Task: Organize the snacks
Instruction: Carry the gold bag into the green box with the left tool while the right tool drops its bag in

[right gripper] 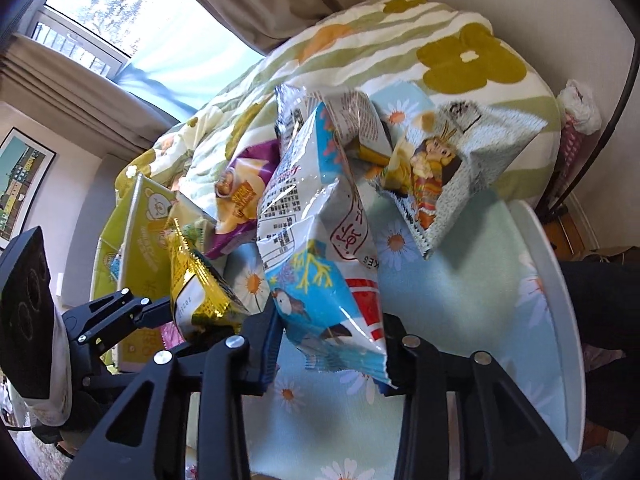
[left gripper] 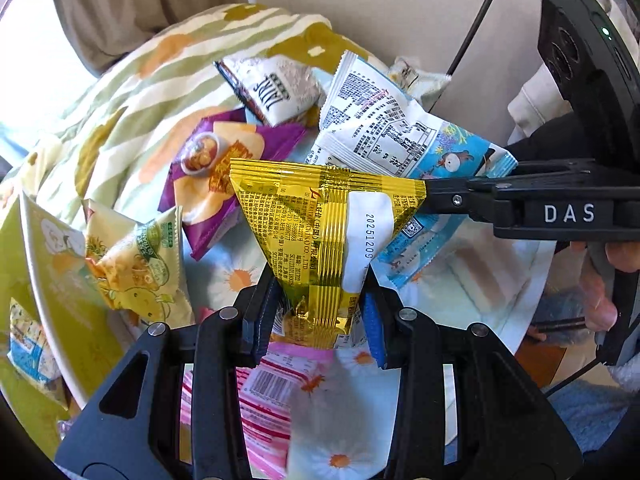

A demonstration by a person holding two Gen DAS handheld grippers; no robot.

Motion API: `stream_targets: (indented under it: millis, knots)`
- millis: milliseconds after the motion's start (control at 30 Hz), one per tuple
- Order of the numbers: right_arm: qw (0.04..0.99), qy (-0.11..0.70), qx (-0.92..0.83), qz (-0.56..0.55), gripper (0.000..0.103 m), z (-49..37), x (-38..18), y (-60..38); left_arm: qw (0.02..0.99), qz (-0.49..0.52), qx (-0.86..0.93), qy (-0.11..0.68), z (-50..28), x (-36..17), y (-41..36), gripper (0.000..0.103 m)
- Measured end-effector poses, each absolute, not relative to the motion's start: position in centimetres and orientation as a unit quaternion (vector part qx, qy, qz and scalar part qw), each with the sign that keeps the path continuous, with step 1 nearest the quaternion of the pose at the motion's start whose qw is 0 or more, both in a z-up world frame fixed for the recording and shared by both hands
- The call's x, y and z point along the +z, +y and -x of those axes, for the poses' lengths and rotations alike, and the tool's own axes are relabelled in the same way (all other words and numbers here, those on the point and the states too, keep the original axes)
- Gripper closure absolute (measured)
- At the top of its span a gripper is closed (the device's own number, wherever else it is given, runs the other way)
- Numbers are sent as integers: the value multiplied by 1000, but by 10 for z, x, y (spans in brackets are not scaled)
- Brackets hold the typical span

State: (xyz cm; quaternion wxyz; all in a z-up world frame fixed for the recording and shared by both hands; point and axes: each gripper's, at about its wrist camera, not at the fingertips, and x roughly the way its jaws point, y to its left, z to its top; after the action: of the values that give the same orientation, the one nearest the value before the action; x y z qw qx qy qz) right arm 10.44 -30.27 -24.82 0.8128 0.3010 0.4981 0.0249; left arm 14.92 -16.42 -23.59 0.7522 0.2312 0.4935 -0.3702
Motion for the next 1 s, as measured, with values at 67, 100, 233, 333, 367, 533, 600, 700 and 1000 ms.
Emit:
stream_targets:
  millis: [67, 100, 233, 333, 367, 533, 600, 700, 1000]
  knots:
    - [818, 492, 26, -296, 69, -103, -239, -306, 758, -226, -370, 488, -146, -228, -168, 68]
    - [821, 489, 28, -292, 69, -99, -234, -308, 761, -225, -368, 485, -144, -223, -171, 68]
    - [833, 477, 38, -280, 69, -92, -212, -312, 778, -212, -361, 468, -135, -198, -175, 68]
    - [843, 469, 49, -260, 69, -86, -189, -314, 795, -195, -348, 457, -130, -176, -174, 68]
    - [846, 467, 54, -254, 69, -85, -182, -314, 801, -190, -342, 454, -128, -169, -173, 68]
    - [861, 454, 94, -209, 69, -86, -141, -306, 839, -155, -297, 430, -118, -129, -158, 68]
    - [864, 450, 112, -194, 69, -88, -130, -300, 854, -140, -272, 421, -113, -114, -147, 68]
    - [868, 444, 148, -168, 69, -96, -113, -282, 875, -122, -226, 411, -107, -96, -127, 68]
    - [862, 432, 233, -124, 69, -123, -87, -201, 905, -59, -111, 407, -106, -65, -24, 68]
